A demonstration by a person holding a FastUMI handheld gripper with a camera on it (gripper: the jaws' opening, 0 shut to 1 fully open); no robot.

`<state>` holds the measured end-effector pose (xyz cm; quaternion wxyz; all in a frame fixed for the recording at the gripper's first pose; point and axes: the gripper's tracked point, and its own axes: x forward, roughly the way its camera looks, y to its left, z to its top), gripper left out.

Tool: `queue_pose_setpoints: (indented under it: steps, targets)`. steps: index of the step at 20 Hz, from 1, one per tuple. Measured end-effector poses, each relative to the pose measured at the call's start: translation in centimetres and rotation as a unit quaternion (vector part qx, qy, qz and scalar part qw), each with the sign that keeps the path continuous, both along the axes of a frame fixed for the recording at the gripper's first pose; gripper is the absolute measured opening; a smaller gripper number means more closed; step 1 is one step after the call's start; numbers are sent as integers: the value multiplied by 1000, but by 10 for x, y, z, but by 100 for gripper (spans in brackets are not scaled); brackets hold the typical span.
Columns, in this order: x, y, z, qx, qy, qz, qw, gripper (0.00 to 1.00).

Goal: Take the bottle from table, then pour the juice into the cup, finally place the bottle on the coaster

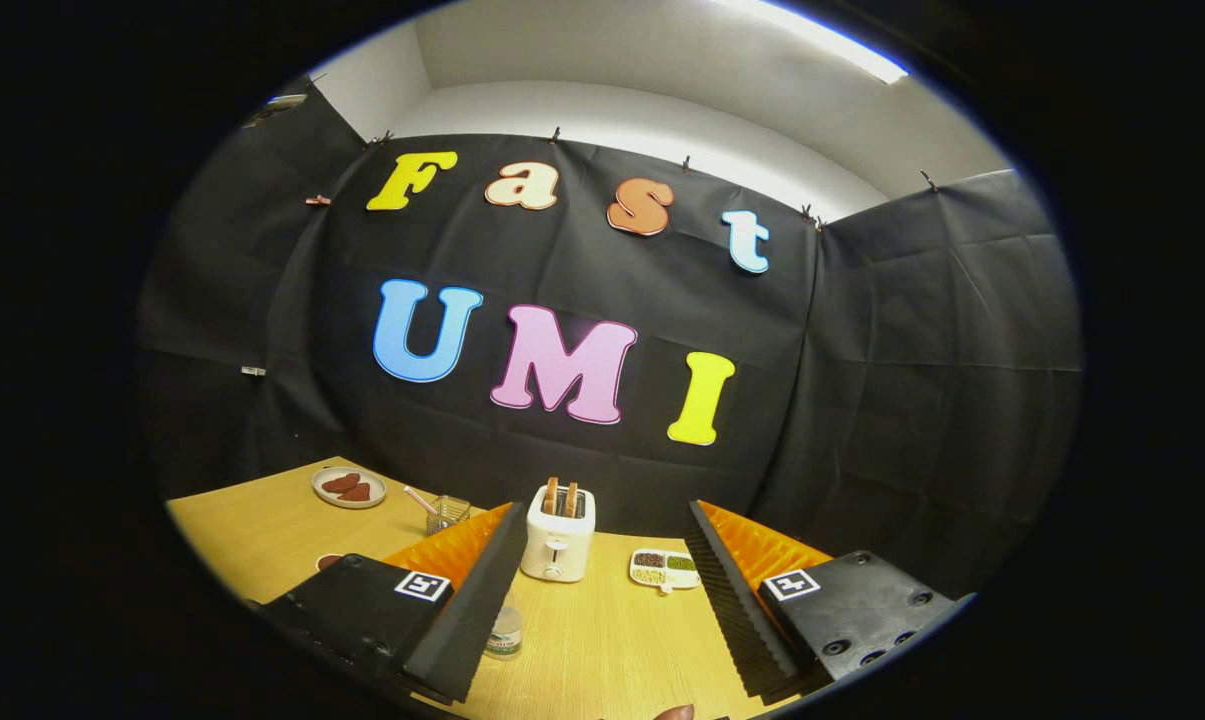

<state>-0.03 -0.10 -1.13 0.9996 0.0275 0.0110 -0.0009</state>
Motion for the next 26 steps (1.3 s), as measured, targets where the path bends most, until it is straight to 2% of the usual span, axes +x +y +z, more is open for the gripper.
queue_pose_setpoints:
  steps: [11,17,26]
  targets:
    - [-6,6,-1,-4,-4,10,1000,97]
    - [-2,25,2,10,-25,38,999,97]
    - [22,68,-56,17,-2,86,996,97]
